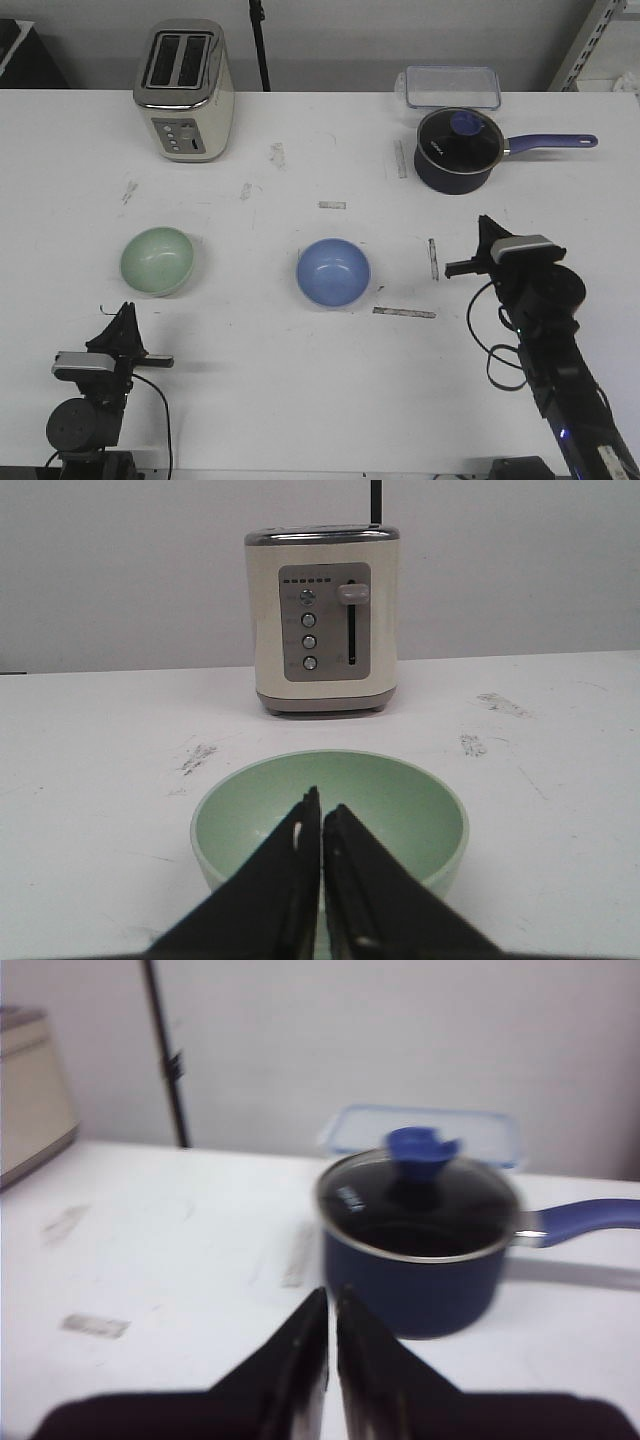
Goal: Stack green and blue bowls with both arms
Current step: 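Release the blue bowl and retract the right gripper to rest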
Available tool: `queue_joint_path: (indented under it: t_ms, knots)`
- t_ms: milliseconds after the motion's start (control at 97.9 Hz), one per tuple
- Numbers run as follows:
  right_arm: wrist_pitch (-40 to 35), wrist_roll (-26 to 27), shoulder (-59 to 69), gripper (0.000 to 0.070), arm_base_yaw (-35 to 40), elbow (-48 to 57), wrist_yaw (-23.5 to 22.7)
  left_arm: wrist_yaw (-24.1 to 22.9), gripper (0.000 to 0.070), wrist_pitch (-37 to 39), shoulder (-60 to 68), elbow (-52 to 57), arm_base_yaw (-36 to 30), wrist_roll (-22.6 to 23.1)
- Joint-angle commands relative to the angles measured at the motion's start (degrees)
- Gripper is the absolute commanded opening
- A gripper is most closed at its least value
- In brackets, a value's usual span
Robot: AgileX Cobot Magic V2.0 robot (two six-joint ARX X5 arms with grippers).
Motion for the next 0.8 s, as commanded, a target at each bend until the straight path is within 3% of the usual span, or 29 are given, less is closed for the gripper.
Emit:
queue_joint_path:
  t_ms: [0,429,634,787]
  knots:
    - [1.18,-0.66,-2.47,0.0003,-0.76,-2.34,-0.11,0.09,0.0002,0.63,-0.11,-1.27,0.04,0.07]
    - [0.2,3.67,-25.07,0.0003,-2.01,-16.96,0.0,0.09,0.0002,0.63,-0.11,-1.27,0.04,0.07]
    - [-6.84,3.63,-35.04,0.0003,-2.01,-18.08,0.0,0.09,0.0002,0.63,-0.11,-1.27,0.04,0.07]
    - [-8.09,3.61,-39.8,0.0003,-2.01,-18.08,0.13,0.09,0.0002,0.63,-0.11,-1.27,0.04,0.07]
